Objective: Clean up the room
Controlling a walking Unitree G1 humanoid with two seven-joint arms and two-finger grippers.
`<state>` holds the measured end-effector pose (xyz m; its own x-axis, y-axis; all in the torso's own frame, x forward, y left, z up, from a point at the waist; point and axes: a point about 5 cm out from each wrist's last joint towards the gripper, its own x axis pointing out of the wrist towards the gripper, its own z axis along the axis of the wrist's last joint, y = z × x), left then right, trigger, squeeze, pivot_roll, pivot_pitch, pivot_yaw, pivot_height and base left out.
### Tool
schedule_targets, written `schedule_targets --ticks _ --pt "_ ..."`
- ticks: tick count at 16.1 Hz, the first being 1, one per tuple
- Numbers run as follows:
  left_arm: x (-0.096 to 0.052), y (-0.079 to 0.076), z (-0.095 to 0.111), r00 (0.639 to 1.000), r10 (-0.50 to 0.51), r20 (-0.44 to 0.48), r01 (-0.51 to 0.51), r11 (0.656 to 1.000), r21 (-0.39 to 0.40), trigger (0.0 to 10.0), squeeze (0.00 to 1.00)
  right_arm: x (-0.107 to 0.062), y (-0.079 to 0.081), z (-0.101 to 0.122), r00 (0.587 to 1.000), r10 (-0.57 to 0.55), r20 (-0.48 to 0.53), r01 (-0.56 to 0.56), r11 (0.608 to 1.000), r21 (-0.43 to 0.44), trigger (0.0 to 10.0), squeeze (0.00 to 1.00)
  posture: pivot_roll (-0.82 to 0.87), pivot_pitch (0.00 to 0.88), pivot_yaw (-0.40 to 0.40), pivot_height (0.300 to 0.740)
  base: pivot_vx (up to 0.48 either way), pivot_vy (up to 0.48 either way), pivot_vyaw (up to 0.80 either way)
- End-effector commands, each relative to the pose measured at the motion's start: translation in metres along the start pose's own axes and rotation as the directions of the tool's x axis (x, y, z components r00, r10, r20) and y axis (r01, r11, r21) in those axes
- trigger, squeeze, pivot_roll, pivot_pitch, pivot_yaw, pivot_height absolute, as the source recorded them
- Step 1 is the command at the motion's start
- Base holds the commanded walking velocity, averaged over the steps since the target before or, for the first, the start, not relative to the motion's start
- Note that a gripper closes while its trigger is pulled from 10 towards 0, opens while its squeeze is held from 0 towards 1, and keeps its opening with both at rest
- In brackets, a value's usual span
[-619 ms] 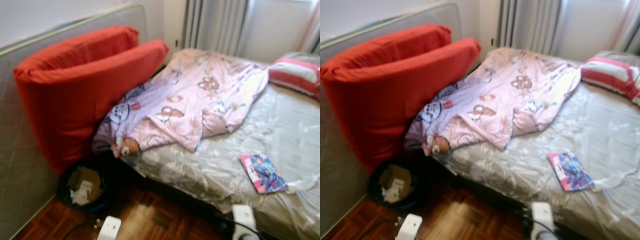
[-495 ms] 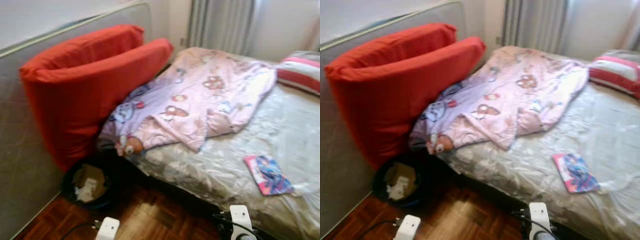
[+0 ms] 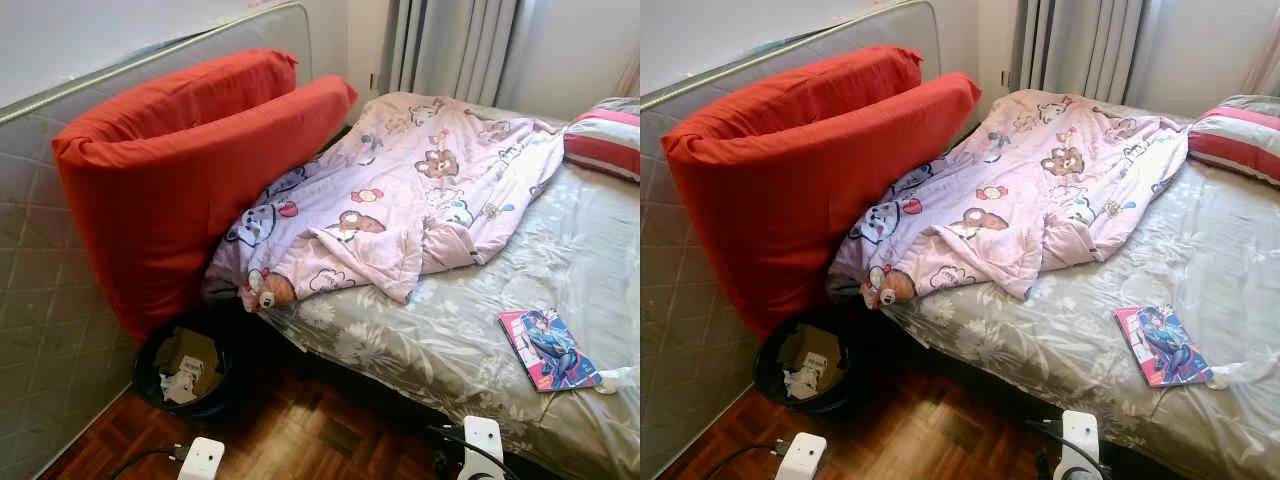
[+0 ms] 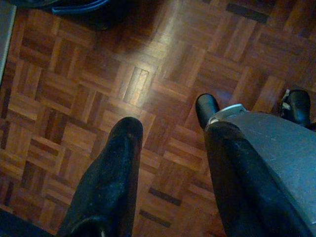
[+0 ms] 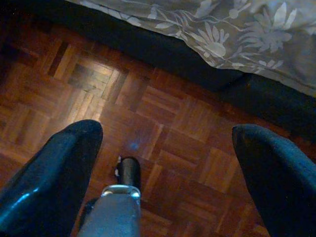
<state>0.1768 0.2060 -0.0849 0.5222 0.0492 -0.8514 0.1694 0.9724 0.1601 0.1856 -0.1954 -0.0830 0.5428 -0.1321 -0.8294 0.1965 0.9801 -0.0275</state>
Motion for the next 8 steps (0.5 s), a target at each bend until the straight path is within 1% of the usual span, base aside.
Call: schedule_targets --ticks 1,3,6,8 --pt "-0.0002 0.0038 0.001 1.0 0.0 0.001 -0.001 1.0 0.018 10.0 0.0 -0.0001 0.0025 -0.0001 1.0 0.009 0.009 -0.009 1.0 0.027 10.0 0.0 -0.04 0.0 0.047 0.74 0.0 -0.281 0.0" --pt "0.0 0.0037 0.0021 1.0 0.005 0.005 -0.005 1.0 0.008 10.0 0.0 0.0 0.0022 0.0013 1.0 0.017 0.017 -0.018 1.0 0.012 10.0 0.0 -0.04 0.0 0.041 0.74 0.0 -0.27 0.0" --pt "-0.0008 0.005 -0.002 1.0 0.005 -0.003 -0.005 1.0 -0.003 10.0 0.0 -0.0003 -0.0005 0.0004 1.0 -0.001 0.024 0.0 0.999 0.043 10.0 0.0 -0.04 0.0 0.036 0.74 0.0 -0.255 0.0" --pt "-0.0012 0.0052 -0.0044 1.0 0.006 -0.01 -0.006 1.0 -0.005 10.0 0.0 -0.0005 -0.0012 -0.0003 1.0 -0.002 0.022 0.001 0.999 0.043 10.0 0.0 -0.04 0.0 0.031 0.74 0.0 -0.247 0.0"
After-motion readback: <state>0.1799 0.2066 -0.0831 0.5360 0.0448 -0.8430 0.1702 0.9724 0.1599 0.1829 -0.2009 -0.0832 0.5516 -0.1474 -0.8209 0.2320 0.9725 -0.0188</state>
